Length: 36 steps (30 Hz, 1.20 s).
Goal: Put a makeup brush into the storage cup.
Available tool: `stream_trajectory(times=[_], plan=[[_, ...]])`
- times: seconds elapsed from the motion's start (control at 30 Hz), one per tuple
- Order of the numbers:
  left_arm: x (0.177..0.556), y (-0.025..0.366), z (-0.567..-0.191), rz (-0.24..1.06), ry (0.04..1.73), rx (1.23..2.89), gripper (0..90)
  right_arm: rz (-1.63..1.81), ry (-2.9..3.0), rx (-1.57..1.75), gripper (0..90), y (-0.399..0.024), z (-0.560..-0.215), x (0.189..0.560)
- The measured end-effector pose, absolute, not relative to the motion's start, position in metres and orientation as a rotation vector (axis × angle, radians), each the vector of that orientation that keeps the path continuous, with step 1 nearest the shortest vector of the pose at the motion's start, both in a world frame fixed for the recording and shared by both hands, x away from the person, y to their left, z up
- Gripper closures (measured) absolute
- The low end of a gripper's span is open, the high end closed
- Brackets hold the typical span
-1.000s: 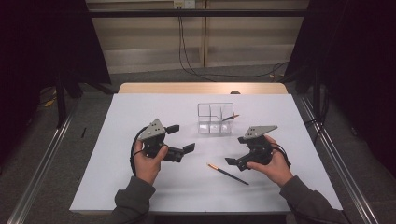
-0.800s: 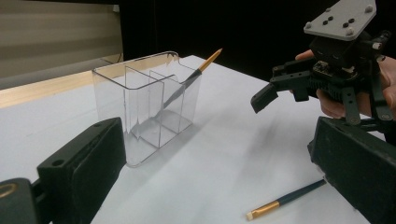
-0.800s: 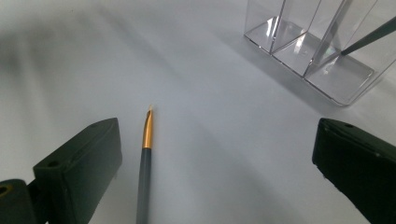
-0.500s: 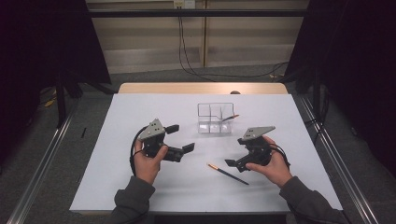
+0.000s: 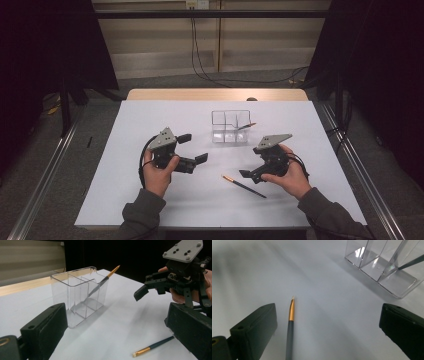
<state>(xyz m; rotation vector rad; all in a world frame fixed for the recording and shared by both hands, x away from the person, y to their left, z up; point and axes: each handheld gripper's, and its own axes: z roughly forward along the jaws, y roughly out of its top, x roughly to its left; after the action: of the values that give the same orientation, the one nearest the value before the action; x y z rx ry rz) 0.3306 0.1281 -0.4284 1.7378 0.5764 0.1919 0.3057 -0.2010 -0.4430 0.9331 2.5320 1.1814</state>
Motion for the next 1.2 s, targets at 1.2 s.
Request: stream_trajectory(times=[1.2], plan=[[0.331, 0.129, -0.428, 0.198, 0.582, 1.742, 3.2, 1.011, 2.672, 0.886, 4.2, -0.183, -0.448, 0.307]])
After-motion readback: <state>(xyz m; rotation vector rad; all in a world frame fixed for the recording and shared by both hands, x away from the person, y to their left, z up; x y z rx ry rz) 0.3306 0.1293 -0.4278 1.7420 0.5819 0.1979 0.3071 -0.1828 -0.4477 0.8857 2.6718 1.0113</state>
